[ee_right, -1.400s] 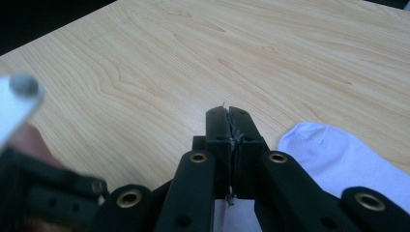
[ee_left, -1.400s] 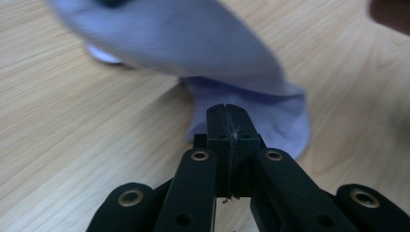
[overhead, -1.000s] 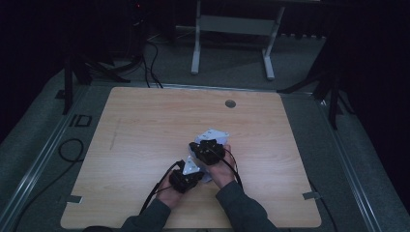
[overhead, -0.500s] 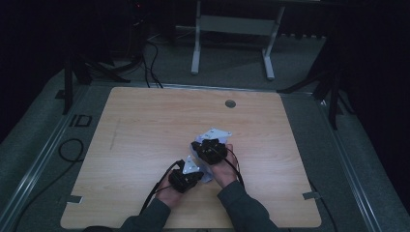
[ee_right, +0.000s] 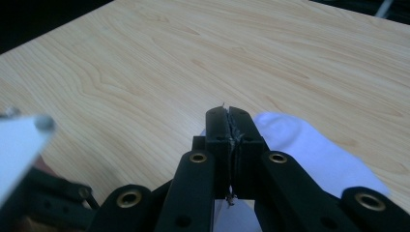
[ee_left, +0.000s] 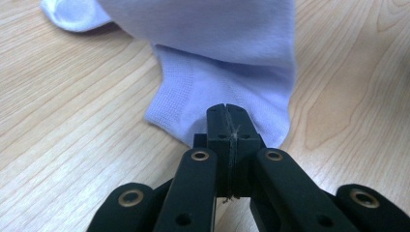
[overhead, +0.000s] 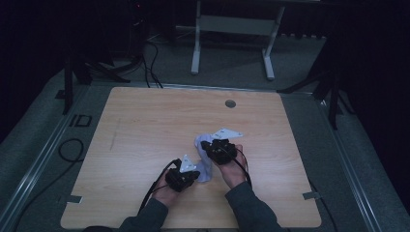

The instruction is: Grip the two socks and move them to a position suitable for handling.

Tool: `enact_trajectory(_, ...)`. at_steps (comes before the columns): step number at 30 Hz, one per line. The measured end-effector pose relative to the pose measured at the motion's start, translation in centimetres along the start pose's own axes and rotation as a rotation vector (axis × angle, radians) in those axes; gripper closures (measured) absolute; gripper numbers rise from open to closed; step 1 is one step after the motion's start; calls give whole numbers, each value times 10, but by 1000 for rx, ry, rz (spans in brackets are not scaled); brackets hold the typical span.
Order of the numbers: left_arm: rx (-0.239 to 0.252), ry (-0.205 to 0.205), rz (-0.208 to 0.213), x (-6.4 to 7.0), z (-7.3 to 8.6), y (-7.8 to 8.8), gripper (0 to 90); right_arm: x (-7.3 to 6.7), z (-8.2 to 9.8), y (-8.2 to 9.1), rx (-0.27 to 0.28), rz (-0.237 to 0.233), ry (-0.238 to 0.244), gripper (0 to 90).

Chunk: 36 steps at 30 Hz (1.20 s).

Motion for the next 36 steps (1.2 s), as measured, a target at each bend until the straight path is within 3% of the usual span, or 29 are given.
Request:
enact_trajectory(12,-18,14,-9,-6,4,8,892,29,28,42,-12,77,-26,872)
enact_trajectory(23,-27,19,-13,-8,6,11,886,43,66,80,-48,136,-55,864)
enact_trajectory(36,-38,18,-22,-10,9,16,882,60,102,100,-115,187,-86,865)
Point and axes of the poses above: each handheld gripper's, and its own axes: y roughly backward along the jaws, z roughly out of its underside, x roughly to its right, the point moved 10 cm from there along -y, roughly forward along the jaws, and after that the axes turned 12 degrees about x, right-handed, at the moved point
